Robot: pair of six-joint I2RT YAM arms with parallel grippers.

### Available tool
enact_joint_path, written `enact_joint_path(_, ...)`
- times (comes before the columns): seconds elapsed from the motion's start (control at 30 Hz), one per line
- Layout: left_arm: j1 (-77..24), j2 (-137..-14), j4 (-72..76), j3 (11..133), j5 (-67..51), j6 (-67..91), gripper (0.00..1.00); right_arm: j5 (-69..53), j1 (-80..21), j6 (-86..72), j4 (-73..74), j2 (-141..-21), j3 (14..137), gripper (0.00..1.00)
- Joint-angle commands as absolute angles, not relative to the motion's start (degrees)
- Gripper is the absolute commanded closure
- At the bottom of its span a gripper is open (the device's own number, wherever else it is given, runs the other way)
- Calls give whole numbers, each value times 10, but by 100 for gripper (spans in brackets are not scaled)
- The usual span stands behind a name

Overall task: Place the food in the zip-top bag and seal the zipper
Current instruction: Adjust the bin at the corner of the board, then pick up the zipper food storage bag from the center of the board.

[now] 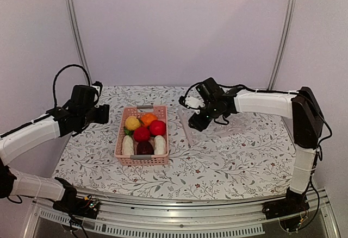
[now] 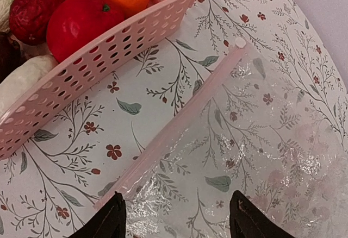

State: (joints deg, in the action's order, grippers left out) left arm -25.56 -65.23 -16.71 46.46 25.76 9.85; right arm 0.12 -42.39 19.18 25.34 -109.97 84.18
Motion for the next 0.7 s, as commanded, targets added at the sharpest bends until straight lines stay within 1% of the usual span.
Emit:
enact_joint_path(0.0, -243, -640, -129, 458, 284, 75, 33, 106, -454, 168, 294, -1153, 909, 36)
enact_joint_path(0.1, -242, -640, -127, 455, 292, 65, 33, 114, -463, 163, 318, -1190, 952, 33)
enact_joint_path(0.33, -241, -632, -127, 453, 292, 64, 33, 140, -480, 156, 341, -1260, 1021, 30)
enact_joint_path(0.5, -242, -630, -128, 454, 291, 62, 33, 204, -488, 146, 351, -1314, 1072, 30)
enact_joint_path(0.67, -241, -626, -128, 449, 296, 59, 33, 219, -489, 123, 349, -1332, 1094, 30)
